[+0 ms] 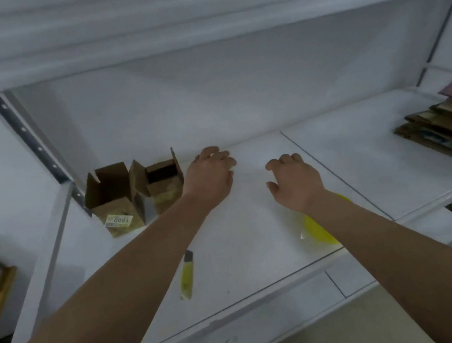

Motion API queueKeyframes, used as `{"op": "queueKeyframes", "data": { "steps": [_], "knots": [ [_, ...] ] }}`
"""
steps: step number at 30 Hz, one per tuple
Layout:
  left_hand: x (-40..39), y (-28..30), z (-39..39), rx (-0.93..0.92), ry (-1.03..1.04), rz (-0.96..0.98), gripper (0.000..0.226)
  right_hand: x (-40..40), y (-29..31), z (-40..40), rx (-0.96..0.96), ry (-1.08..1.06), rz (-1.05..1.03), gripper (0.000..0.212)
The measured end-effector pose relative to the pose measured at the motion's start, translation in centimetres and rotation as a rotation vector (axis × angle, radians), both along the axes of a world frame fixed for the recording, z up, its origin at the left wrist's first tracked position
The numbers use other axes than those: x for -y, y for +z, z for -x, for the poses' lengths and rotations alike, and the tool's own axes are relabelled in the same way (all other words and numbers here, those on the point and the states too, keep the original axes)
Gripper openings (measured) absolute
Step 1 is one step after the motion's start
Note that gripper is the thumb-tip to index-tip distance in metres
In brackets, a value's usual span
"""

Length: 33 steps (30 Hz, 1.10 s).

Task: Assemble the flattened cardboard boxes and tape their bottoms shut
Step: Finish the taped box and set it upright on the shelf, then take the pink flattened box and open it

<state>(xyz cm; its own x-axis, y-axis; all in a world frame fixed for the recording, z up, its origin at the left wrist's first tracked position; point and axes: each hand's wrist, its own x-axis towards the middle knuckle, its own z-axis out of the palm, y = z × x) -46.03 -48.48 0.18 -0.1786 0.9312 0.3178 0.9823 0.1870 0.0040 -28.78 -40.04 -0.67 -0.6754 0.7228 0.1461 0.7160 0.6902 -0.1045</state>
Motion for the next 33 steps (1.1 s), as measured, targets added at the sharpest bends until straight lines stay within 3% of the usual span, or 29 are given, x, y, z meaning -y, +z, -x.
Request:
{"op": "queueKeyframes", "data": {
  "steps": [11, 23, 29, 33],
  "knots": [
    [-14.0, 6.1, -15.8, -0.181, -0.288, -0.036, 0.030, -9.2, 4.6, -13.6, -0.069, -0.189, -0.124, 0.040],
    [-33.5, 4.2, -39.5, -0.153, -0.408, -0.026, 0.026, -25.9, 4.5, -37.6, -0.064, -0.408, -0.086, 0.045],
    [-39.4, 2.2, -43.7, -0.083, -0.372, 0.043, 0.021, -30.6, 2.1, -43.4, -0.082, -0.473, 0.003, 0.040],
    [-42.2, 1.0, -45.0, -0.067, -0.372, 0.083, 0.031, -32.8, 0.2, -45.1, -0.134, -0.521, 0.073, 0.041]
  ]
}}
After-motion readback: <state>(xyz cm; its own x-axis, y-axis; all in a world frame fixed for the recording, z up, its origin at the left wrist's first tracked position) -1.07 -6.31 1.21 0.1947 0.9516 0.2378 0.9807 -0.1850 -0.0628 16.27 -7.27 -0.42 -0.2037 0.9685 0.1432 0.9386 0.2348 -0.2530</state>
